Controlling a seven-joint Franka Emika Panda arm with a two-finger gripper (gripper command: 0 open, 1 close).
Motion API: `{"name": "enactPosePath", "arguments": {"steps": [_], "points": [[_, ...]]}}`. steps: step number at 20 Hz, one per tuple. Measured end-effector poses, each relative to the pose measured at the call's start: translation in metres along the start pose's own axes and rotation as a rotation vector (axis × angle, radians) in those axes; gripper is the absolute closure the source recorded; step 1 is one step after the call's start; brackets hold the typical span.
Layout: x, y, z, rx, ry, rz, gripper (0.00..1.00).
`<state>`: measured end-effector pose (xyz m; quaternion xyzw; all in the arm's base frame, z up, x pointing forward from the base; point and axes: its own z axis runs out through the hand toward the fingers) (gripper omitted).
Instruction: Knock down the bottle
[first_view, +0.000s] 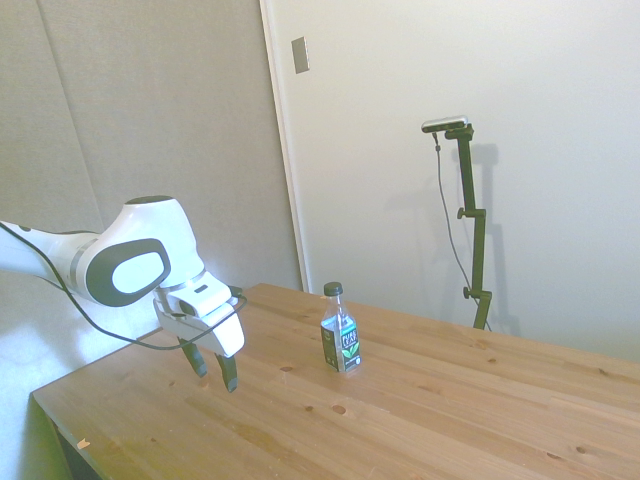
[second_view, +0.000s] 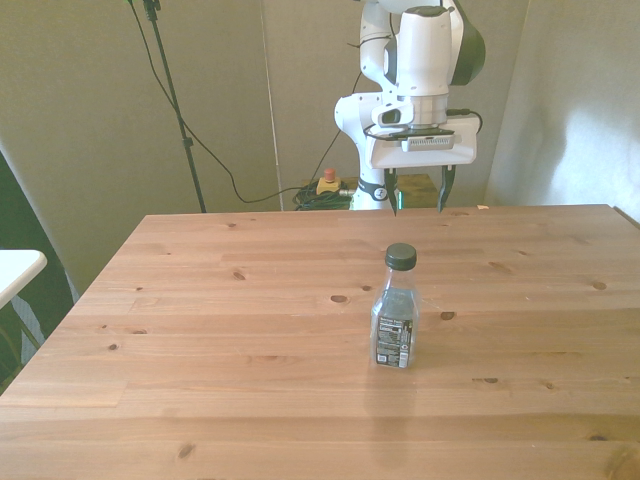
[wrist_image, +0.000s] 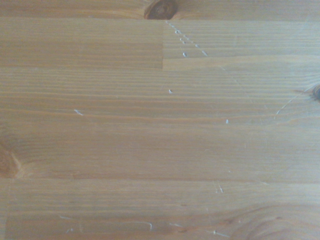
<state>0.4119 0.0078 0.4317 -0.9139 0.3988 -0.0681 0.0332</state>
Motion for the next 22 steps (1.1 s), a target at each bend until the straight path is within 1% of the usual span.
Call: {"name": "enactPosePath", "arguments": {"steps": [1,4,7,12,16,19,22], "points": [[0.000,0.000,0.000,0.000,0.000,0.000,1.00],[0.003,-0.003,-0.004,0.008,0.006,0.000,1.00],[0.019,-0.011,-0.022,0.034,0.027,0.016,1.00],[0.063,-0.032,-0.051,0.050,0.065,0.093,1.00],[0.090,-0.064,-0.052,0.041,0.101,0.171,1.00],[0.108,-0.085,-0.048,0.041,0.115,0.182,1.00],[0.126,-0.099,-0.043,0.040,0.124,0.191,1.00]]}}
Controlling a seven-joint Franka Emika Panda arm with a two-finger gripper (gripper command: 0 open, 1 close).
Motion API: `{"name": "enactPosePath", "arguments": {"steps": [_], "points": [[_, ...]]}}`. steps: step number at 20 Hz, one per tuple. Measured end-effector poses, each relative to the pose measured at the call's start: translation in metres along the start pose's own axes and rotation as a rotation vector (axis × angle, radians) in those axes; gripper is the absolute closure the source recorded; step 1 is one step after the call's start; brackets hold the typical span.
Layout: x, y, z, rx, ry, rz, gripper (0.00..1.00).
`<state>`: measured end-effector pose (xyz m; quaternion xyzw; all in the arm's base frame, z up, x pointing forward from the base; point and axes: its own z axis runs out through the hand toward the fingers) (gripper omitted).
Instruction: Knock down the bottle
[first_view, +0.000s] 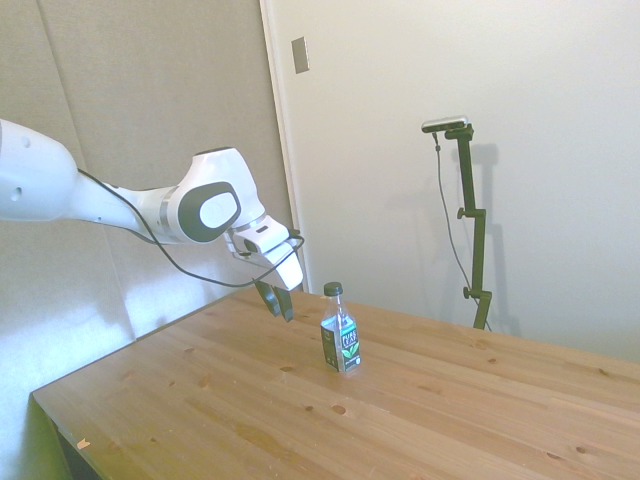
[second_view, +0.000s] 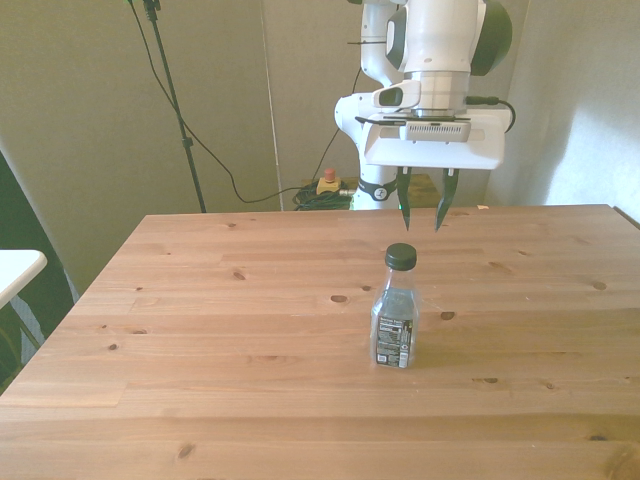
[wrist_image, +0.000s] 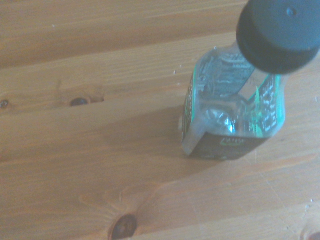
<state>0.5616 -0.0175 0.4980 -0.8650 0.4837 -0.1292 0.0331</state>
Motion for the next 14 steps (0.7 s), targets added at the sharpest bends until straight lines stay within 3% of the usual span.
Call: {"name": "enactPosePath", "arguments": {"steps": [14], "points": [[0.059,-0.021,0.019,-0.007,0.045,0.086,1.00]]}}
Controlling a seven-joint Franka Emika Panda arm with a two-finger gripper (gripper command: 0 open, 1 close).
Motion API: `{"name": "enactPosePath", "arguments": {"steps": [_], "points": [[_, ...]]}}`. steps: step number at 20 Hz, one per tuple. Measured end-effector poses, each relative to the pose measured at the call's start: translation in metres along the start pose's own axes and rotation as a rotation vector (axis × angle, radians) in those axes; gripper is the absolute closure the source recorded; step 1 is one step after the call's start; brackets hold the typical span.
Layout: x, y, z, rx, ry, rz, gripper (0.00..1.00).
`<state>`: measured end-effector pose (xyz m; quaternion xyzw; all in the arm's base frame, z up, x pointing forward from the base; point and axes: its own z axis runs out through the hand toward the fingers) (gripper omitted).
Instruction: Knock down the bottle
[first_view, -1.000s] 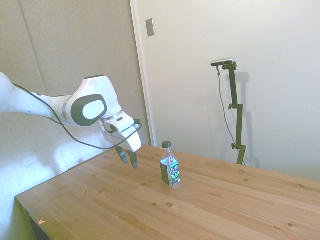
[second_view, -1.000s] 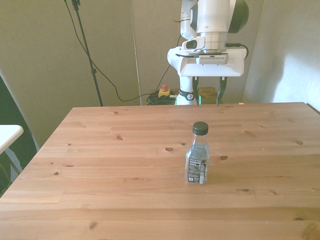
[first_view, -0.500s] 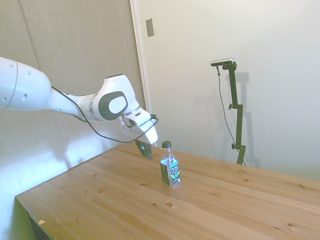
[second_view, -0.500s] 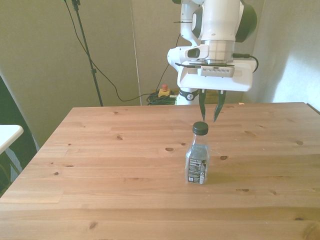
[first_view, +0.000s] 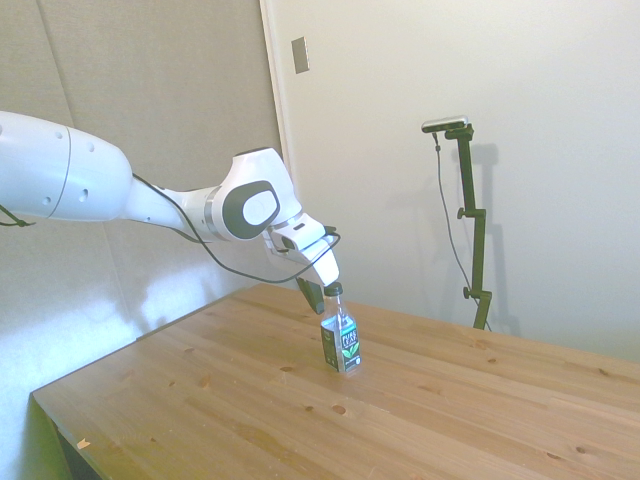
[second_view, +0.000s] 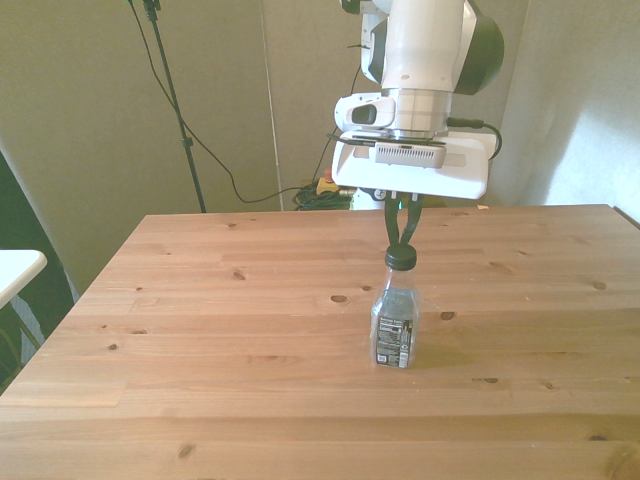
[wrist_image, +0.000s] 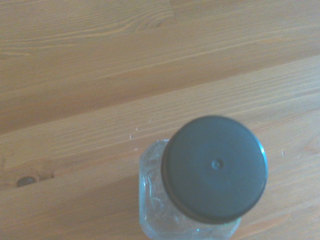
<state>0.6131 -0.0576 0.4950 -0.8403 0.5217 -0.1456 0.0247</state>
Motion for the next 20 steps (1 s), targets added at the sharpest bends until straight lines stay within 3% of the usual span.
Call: {"name": "enactPosePath", "arguments": {"steps": [7,14,20], "points": [[0.010,-0.040,0.000,0.008,0.031,0.044,1.00],[0.051,-0.073,0.038,-0.014,0.075,0.107,1.00],[0.058,-0.092,0.053,0.000,0.087,0.113,1.00]]}}
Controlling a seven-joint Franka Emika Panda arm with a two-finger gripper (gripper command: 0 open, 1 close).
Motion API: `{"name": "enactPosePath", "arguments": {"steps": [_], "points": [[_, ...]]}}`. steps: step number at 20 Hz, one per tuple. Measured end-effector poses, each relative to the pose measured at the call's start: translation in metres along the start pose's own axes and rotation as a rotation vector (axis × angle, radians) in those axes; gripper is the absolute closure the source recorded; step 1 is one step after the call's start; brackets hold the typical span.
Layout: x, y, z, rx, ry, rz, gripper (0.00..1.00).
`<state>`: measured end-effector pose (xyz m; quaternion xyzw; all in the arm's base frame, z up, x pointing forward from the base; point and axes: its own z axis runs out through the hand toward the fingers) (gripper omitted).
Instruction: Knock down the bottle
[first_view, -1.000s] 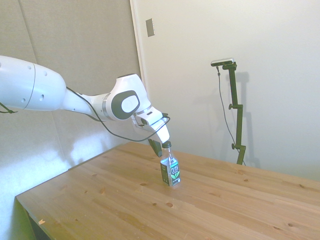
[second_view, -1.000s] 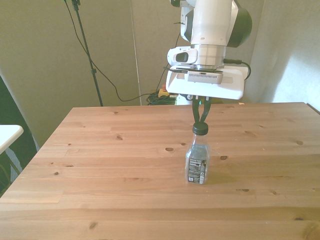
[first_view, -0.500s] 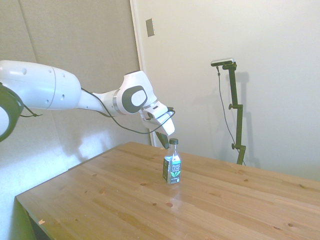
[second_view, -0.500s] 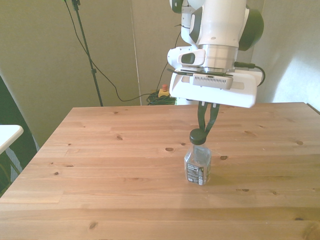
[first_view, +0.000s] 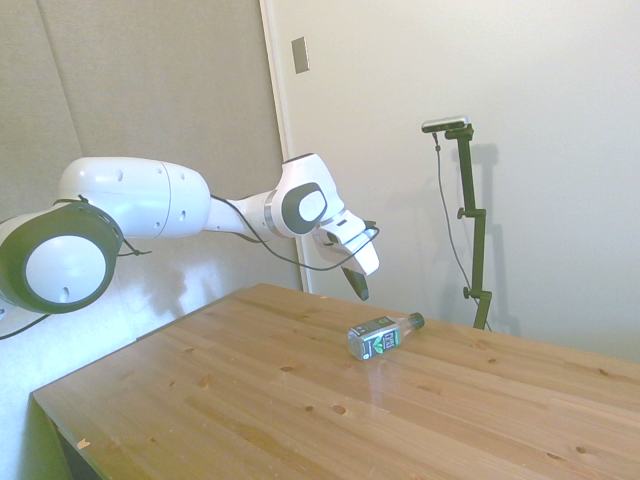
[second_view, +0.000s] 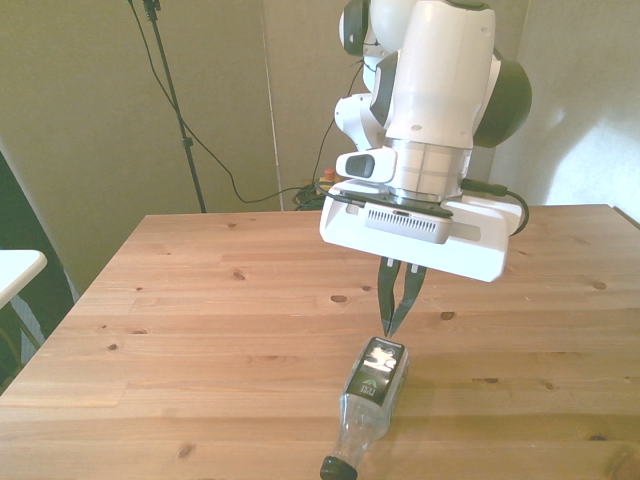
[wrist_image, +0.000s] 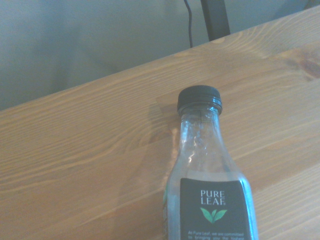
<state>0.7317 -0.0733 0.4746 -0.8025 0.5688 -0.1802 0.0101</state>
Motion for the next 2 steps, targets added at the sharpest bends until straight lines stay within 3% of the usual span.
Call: {"name": "enactPosePath", "arguments": {"steps": [2], "points": [[-0.0012,-0.0021,0.0012,0.003,0.001,-0.002,1.00]]}}
